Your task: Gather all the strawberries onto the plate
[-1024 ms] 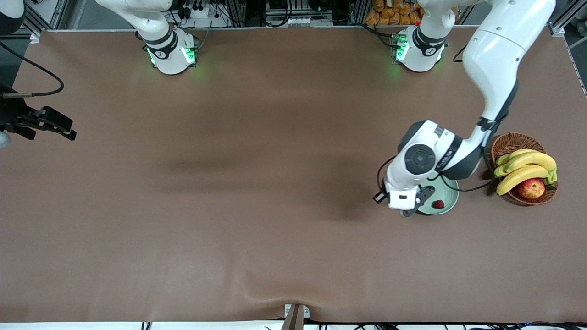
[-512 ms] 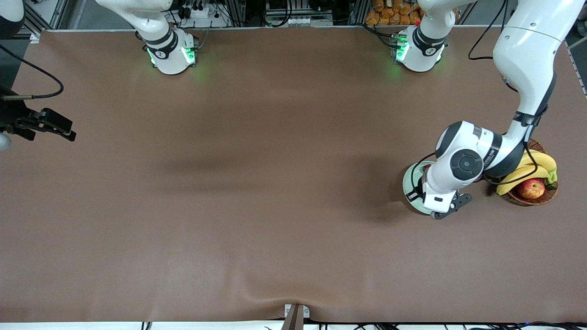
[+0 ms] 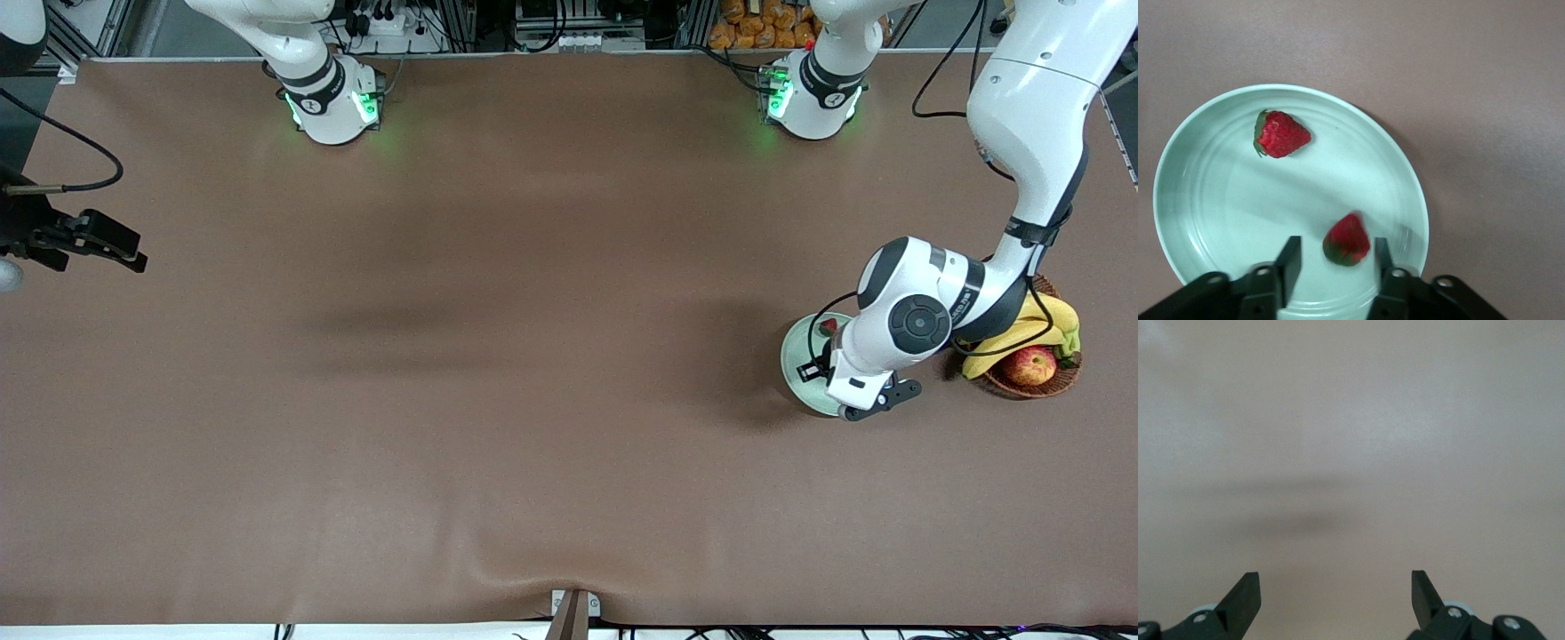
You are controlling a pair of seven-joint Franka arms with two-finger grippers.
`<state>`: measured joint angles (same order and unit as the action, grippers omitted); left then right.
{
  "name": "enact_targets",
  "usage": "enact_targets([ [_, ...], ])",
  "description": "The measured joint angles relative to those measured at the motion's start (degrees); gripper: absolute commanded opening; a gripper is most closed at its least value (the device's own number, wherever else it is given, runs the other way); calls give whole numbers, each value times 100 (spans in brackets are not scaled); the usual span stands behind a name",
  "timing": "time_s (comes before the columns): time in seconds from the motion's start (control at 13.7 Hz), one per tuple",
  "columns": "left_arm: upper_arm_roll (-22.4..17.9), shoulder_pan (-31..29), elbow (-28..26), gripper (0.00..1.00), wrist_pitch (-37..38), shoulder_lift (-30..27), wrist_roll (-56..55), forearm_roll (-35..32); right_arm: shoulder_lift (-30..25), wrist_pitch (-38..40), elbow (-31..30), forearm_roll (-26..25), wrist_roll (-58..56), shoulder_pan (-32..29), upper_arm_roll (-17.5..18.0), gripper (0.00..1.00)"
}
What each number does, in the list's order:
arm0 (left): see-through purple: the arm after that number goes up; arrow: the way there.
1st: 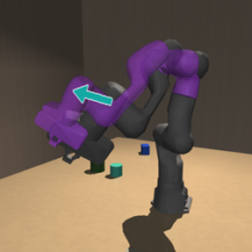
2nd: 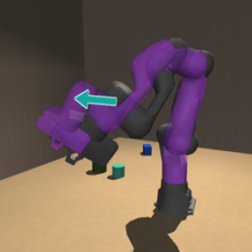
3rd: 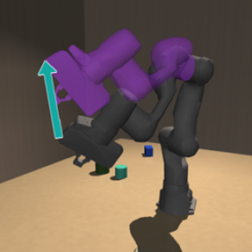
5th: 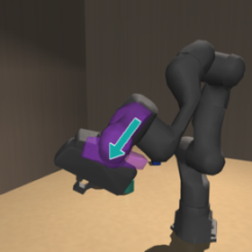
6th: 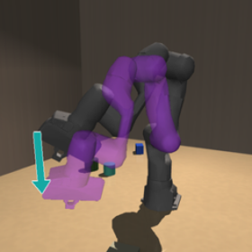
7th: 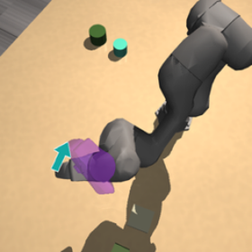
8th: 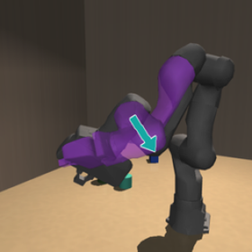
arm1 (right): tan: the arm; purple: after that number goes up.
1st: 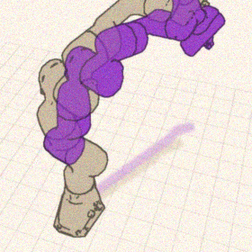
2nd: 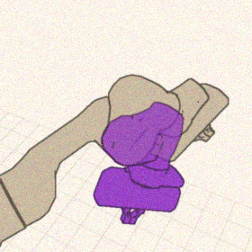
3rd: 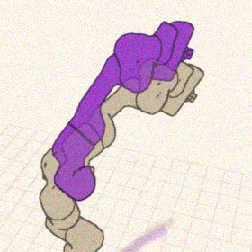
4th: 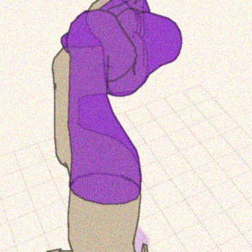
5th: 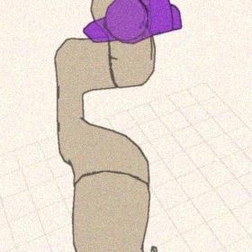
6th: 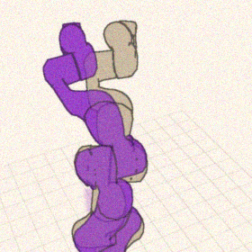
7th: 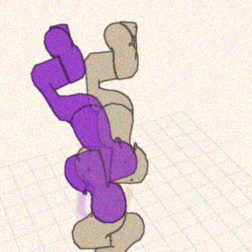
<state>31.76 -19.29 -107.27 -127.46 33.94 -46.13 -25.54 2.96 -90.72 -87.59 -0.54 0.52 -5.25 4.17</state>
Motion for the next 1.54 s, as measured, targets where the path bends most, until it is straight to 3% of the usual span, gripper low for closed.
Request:
enact_targets([
  [0.22,7,-30,74,100,307,-248,463,0,16,25,0,0,0,0,0,100],
  [0.44,151,-52,128,100,734,-858,894,50,24,34,0,1,0,3,8,100],
  [0.66,207,-43,144,100,1116,-1577,1552,660,25,45,0,1,0,5,12,100],
  [0.8,-153,122,145,100,1303,-2069,2163,1233,25,63,0,1,1,5,12,100],
  [1.02,-1347,989,143,100,1627,-2713,3072,2011,25,99,0,1,1,5,12,100],
  [1.24,-2346,1819,301,100,2160,-3137,3709,2335,25,101,0,1,1,5,12,100],
  [1.54,-2515,2011,1314,100,3345,-3270,3800,2445,26,102,0,1,1,4,10,100],
])
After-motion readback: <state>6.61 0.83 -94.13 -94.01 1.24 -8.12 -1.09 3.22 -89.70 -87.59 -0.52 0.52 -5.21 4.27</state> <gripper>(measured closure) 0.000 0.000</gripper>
